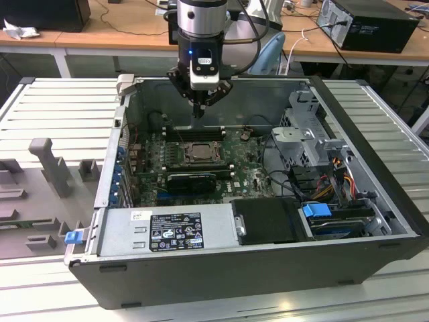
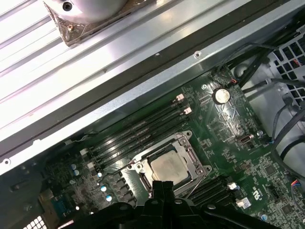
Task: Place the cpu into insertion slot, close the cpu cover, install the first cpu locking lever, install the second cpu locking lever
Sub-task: 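Install the first cpu locking lever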
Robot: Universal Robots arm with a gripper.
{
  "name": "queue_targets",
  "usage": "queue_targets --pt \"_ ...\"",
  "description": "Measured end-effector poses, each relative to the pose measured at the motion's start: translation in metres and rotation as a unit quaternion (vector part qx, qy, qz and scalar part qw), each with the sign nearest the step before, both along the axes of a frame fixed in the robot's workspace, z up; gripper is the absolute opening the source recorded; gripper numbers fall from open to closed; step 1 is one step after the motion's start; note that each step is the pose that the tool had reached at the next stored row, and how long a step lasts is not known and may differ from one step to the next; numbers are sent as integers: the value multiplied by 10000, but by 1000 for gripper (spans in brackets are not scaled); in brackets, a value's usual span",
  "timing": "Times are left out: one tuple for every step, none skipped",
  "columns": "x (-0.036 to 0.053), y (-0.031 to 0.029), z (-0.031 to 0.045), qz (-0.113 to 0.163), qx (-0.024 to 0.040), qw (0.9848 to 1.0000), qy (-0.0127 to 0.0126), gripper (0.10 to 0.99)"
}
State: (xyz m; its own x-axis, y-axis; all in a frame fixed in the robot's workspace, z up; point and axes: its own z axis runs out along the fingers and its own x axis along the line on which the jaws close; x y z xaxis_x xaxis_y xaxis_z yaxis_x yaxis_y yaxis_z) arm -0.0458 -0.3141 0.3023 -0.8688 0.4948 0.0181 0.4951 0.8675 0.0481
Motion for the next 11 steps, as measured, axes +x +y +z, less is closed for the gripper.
queue_targets --pt "0 0 0 31 0 10000 0 106" --pt "0 0 0 49 0 10000 0 106" --pt "0 0 0 69 0 10000 0 106" --pt "0 0 0 96 0 10000 0 106" --pt "0 0 0 111 0 9999 0 106" --pt "0 0 0 124 0 9999 0 106" --pt "0 0 0 138 0 9999 0 106" --pt "0 0 0 152 0 9999 0 106" --pt "0 0 0 182 0 9998 0 106" --pt "0 0 0 234 0 9997 0 106" --pt "0 0 0 270 0 9996 0 106"
